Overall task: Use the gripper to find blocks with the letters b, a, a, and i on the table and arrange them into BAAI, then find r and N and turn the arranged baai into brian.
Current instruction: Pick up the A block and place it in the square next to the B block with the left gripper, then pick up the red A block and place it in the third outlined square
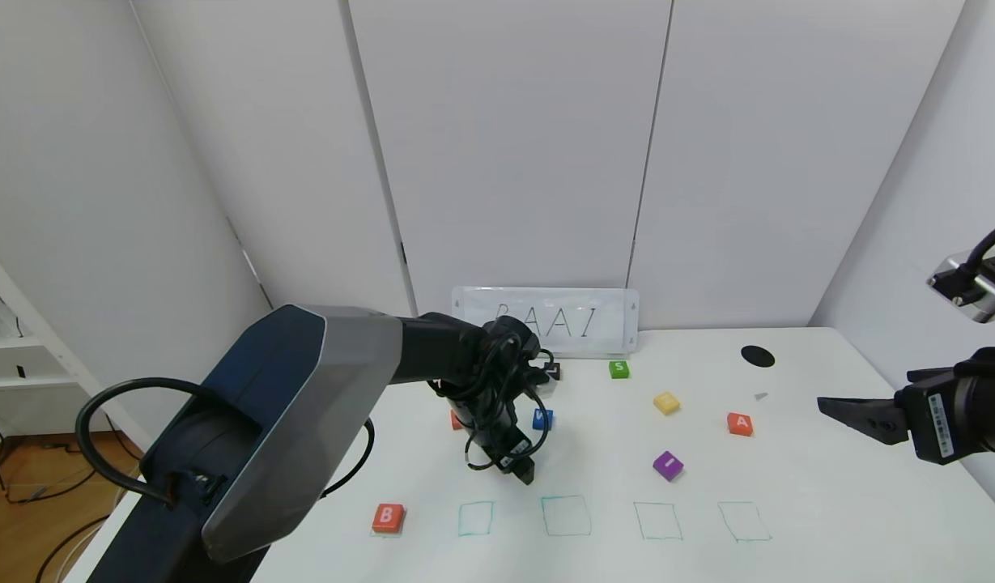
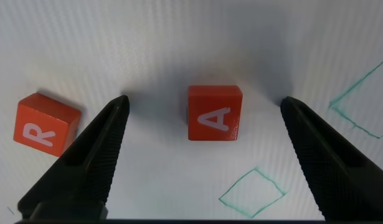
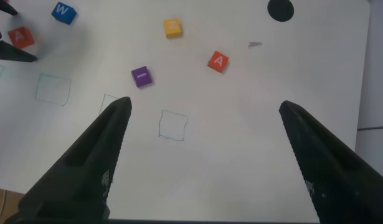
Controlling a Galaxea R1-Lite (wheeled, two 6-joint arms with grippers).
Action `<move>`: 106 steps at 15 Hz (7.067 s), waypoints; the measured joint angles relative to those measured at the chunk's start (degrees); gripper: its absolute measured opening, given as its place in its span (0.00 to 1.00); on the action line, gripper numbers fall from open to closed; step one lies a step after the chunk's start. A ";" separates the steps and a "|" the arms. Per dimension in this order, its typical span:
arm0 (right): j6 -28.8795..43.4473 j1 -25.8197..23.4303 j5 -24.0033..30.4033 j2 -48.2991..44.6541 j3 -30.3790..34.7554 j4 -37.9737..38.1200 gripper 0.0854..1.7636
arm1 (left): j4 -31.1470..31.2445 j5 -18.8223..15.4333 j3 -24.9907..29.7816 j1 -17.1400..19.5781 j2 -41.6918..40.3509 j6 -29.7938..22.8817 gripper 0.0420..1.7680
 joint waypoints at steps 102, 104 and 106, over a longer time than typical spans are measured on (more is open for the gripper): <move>5.16 -5.46 -1.68 1.95 1.38 4.60 0.97 | -19.71 11.57 47.28 -2.60 -44.61 -36.40 0.96; 6.21 -5.62 -3.95 3.17 0.59 5.75 0.97 | -19.92 12.11 46.78 -0.59 -45.82 -35.12 0.96; 7.92 -5.62 -6.17 5.47 -0.61 6.18 0.97 | -20.33 11.97 46.53 1.71 -46.45 -33.90 0.96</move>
